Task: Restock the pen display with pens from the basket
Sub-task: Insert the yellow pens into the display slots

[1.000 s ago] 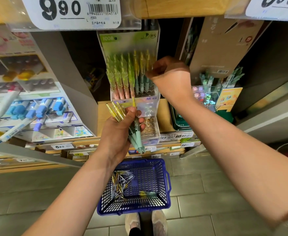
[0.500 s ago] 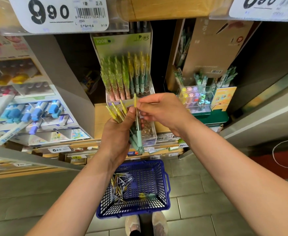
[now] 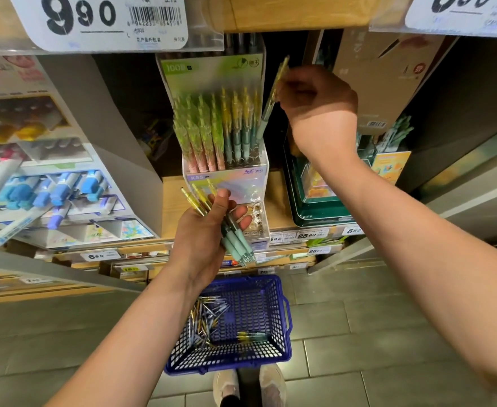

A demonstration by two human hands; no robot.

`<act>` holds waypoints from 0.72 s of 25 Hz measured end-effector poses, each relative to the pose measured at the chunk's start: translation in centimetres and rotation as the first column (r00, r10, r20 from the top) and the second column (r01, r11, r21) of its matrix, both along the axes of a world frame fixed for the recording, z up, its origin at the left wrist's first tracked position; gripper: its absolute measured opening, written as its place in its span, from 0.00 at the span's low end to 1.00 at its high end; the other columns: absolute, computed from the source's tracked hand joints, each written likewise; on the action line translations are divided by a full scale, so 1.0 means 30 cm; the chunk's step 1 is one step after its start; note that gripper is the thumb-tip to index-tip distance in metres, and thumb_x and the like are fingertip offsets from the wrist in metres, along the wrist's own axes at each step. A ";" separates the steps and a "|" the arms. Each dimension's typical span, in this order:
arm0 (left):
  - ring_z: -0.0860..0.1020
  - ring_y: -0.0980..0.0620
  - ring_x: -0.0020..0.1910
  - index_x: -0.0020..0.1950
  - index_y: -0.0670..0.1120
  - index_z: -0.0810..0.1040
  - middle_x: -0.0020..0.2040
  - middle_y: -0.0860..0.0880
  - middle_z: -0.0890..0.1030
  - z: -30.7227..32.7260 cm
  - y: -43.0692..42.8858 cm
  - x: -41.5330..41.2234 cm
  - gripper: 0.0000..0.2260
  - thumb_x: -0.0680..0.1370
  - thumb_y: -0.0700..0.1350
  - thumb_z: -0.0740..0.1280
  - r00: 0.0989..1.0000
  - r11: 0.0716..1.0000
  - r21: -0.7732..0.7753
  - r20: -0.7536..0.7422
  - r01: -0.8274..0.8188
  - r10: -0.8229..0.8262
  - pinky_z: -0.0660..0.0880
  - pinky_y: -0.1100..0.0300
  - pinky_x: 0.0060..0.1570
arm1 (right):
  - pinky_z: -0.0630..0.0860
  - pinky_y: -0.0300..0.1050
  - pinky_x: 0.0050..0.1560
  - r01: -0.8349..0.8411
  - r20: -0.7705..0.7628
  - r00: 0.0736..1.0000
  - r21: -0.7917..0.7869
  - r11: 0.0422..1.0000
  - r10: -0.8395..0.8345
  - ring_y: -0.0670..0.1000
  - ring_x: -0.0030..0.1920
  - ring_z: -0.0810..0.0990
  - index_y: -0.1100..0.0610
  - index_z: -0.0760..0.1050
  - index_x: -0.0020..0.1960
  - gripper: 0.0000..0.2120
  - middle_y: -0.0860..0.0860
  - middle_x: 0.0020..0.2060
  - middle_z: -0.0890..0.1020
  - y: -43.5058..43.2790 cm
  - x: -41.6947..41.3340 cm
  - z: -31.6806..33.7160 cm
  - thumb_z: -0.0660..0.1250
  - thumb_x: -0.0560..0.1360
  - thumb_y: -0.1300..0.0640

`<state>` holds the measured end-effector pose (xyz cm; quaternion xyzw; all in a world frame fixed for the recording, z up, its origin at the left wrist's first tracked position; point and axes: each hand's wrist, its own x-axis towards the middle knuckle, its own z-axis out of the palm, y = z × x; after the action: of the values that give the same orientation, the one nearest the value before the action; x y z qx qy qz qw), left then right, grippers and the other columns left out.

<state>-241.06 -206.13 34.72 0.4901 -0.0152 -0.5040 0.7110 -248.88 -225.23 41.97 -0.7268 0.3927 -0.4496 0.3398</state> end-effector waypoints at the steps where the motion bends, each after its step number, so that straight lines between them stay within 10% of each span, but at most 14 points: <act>1: 0.83 0.51 0.41 0.59 0.38 0.78 0.37 0.49 0.82 0.001 0.001 -0.001 0.12 0.81 0.45 0.67 1.000 1.000 0.007 -0.004 -0.002 0.002 0.83 0.54 0.47 | 0.81 0.42 0.52 -0.011 -0.034 0.999 -0.043 0.999 0.009 0.45 0.43 0.84 0.58 0.84 0.53 0.07 0.47 0.43 0.86 0.003 0.010 -0.010 0.71 0.76 0.58; 11: 0.83 0.49 0.44 0.60 0.39 0.81 0.43 0.46 0.84 0.005 -0.001 0.003 0.08 0.82 0.39 0.66 1.000 0.999 0.039 -0.002 0.030 -0.030 0.82 0.50 0.55 | 0.79 0.42 0.48 -0.026 -0.363 0.931 -0.152 0.988 -0.031 0.51 0.45 0.85 0.57 0.84 0.52 0.09 0.51 0.45 0.87 0.043 0.048 -0.068 0.71 0.76 0.54; 15: 0.84 0.48 0.46 0.58 0.38 0.80 0.42 0.46 0.85 0.036 0.005 -0.015 0.08 0.80 0.38 0.68 0.995 0.997 0.039 0.081 0.062 -0.065 0.82 0.51 0.56 | 0.75 0.35 0.40 -0.022 -0.476 0.874 0.162 0.986 0.098 0.46 0.39 0.82 0.53 0.83 0.46 0.11 0.46 0.37 0.84 0.109 0.006 -0.040 0.72 0.76 0.45; 18: 0.84 0.49 0.47 0.61 0.36 0.80 0.46 0.45 0.86 0.062 0.015 -0.015 0.12 0.79 0.40 0.68 0.983 0.994 0.021 0.146 0.111 -0.113 0.81 0.53 0.57 | 0.79 0.37 0.44 -0.262 -0.320 0.820 0.526 0.809 0.474 0.44 0.37 0.83 0.50 0.84 0.41 0.12 0.45 0.34 0.84 0.217 -0.050 -0.053 0.70 0.78 0.45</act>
<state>-241.51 -205.67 36.57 0.5289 -0.0917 -0.5059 0.6752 -250.39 -218.72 40.40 -0.7703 0.4008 -0.0924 0.4873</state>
